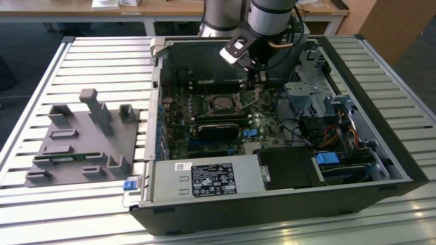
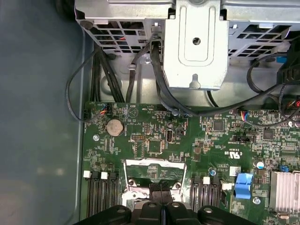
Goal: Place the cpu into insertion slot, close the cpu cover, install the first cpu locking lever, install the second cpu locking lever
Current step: 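Close the cpu cover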
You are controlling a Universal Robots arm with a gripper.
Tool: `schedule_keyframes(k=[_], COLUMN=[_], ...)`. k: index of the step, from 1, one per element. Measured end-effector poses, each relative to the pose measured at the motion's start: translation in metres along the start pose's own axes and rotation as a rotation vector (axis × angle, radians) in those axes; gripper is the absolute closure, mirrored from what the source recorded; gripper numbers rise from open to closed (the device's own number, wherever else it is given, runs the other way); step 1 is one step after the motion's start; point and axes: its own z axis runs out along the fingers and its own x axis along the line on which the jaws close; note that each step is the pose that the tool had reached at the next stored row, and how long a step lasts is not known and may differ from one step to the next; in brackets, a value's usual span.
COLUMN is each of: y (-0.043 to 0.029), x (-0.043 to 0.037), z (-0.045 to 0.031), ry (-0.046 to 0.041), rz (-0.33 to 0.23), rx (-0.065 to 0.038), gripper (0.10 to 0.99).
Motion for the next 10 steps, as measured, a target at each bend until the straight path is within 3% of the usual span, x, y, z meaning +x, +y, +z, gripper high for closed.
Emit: schedule_keyframes(k=[7, 10], y=[0.0096, 0.0101], x=[0.0, 0.0003], z=[0.0005, 0.0008], ry=[-0.0001, 0.0], rz=[0.0, 0.0], rx=[0.0, 0.0], gripper=[0.98, 0.98])
